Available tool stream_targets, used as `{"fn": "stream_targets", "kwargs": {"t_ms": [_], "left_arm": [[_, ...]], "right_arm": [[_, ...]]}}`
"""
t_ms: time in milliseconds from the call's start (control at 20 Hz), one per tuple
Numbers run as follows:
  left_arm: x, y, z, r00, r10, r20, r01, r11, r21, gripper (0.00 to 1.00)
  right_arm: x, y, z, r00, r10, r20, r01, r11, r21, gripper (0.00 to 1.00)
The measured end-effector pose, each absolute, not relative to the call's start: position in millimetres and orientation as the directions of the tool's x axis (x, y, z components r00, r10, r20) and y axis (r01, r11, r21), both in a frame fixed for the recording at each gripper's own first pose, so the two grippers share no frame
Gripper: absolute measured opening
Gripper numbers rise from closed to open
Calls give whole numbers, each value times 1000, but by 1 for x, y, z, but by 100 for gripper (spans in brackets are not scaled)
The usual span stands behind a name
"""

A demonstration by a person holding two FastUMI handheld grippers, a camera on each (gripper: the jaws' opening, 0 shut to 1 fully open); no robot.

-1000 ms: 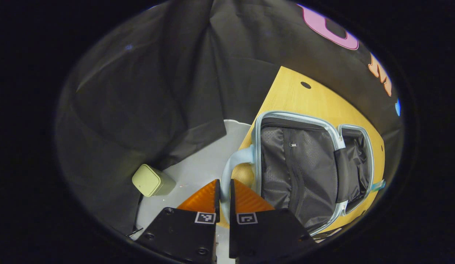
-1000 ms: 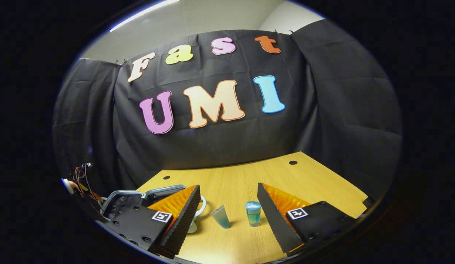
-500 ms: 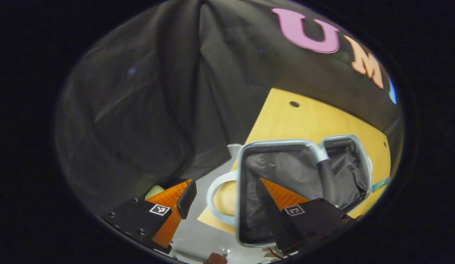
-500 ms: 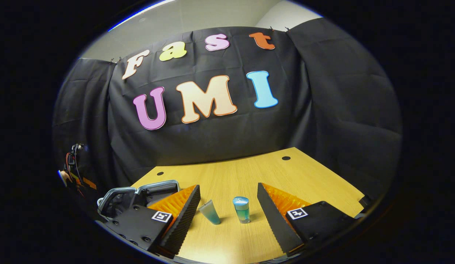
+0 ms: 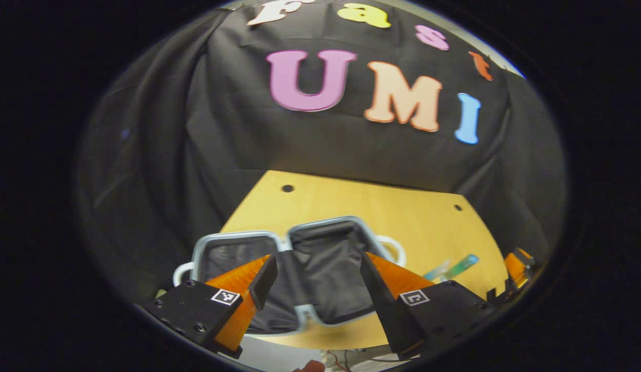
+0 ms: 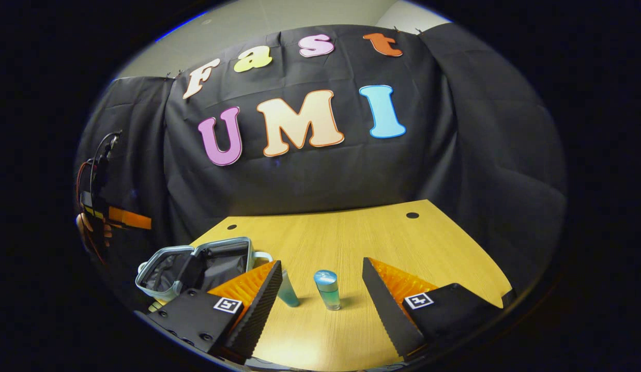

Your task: First open the suitcase, pack the skin care products into it, and then close the suitcase.

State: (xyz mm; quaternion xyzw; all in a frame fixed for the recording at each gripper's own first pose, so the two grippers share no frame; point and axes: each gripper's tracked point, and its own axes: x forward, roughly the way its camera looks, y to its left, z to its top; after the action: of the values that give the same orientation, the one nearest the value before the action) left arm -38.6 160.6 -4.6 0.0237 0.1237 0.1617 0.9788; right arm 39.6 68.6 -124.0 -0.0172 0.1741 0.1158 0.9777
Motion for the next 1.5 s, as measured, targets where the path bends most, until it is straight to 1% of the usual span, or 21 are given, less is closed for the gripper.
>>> {"fn": "stream_targets", "kwargs": {"t_ms": [100,200,350,550,650,850,1000,1200,1250,1300,1400,1450,1500], "left_arm": [[-18,109,-18,946,243,-214,-229,970,88,96],[0,62,-36,961,186,-202,-169,981,100,96],[32,16,-67,967,139,-214,-121,988,96,96],[67,-22,-110,968,95,-233,-80,994,73,96],[90,-31,-138,965,100,-242,-82,993,82,96],[124,-24,-176,960,173,-222,-160,984,76,96],[141,-18,-205,949,188,-254,-186,982,31,96],[155,-7,-229,938,209,-278,-211,977,26,95],[159,-7,-233,938,200,-284,-203,979,21,89],[162,-6,-237,934,205,-293,-208,978,22,73],[165,1,-239,929,220,-296,-214,975,52,41],[168,1,-239,930,222,-293,-213,975,64,42],[170,3,-238,930,224,-290,-212,975,72,35]], "right_arm": [[41,64,-133,895,247,-371,-263,965,8,98],[43,59,-142,877,271,-397,-292,956,8,98],[43,55,-152,850,314,-424,-340,940,15,98],[42,40,-170,819,337,-465,-381,925,-2,98],[42,32,-178,807,346,-479,-391,920,7,98],[40,14,-199,789,346,-508,-394,919,15,98],[42,6,-211,783,348,-516,-387,921,33,98],[48,2,-222,790,340,-511,-379,925,29,98],[48,3,-225,789,339,-512,-380,925,27,98],[49,4,-229,788,340,-514,-382,924,24,94],[52,7,-236,783,343,-519,-390,921,20,94],[53,10,-240,780,345,-521,-394,919,20,94],[55,12,-244,779,349,-521,-397,917,21,94]]}}
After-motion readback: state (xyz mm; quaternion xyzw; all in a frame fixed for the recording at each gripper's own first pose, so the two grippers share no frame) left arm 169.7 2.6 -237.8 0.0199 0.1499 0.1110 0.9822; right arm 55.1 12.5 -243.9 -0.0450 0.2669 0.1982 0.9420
